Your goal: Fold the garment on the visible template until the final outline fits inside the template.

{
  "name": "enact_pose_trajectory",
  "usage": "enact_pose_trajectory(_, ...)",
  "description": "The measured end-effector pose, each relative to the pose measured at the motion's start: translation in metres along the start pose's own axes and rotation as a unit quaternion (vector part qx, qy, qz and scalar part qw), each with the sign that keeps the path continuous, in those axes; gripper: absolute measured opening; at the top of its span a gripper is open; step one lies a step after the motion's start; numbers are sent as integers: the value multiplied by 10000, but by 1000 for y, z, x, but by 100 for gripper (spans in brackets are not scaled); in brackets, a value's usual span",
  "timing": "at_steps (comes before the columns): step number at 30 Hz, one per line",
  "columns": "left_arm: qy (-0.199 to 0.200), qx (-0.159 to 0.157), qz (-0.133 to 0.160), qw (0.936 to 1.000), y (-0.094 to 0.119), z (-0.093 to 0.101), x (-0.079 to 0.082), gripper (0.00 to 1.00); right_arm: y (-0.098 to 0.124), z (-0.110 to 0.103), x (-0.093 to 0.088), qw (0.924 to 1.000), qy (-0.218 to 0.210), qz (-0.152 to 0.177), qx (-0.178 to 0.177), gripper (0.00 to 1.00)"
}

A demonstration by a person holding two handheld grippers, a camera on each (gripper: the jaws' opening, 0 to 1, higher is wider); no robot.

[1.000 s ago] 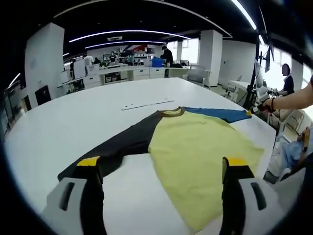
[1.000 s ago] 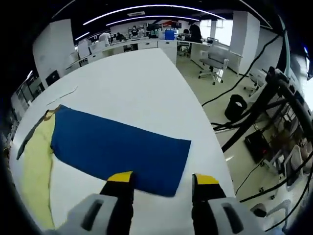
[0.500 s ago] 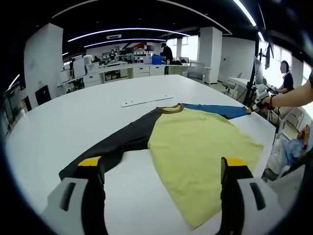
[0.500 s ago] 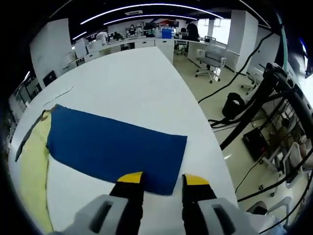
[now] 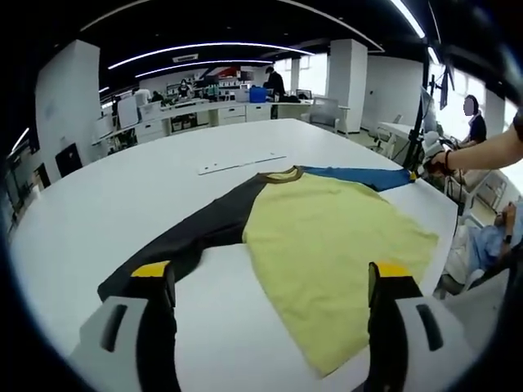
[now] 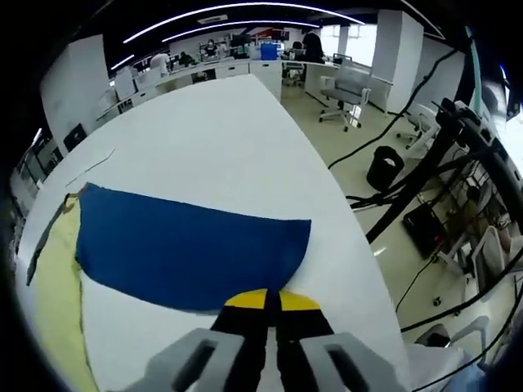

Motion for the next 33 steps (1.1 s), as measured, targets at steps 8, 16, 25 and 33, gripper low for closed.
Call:
enact_pose_trajectory(8, -22, 35, 14, 10000, 1, -2, -1, 97, 15, -17, 21, 9994, 41, 296, 149, 0)
enact_pose_trajectory(16, 39, -20, 67, 10000, 3, -1, -2, 97, 25, -46, 34, 9978, -65, 463, 463, 0)
enact_pose_trajectory(25, -98, -98, 83, 9999, 6, 1, -3, 97, 23, -82, 44, 9958, 196, 464, 762, 0)
enact_pose_trajectory(33, 6, -173, 224, 9996, 13, 3, -6, 96, 18, -117, 47, 9931, 548, 399, 959, 0)
Point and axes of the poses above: the point that each gripper's makers call its tool centre point, and the gripper's own axes: y roughly backward along the fingers, z roughly to its right, x roughly out of its top, the point moved 3 cm from there along y, roughly backward along the fingers, and after that the axes turned 9 degrees about -z, right-handed, at the moved point
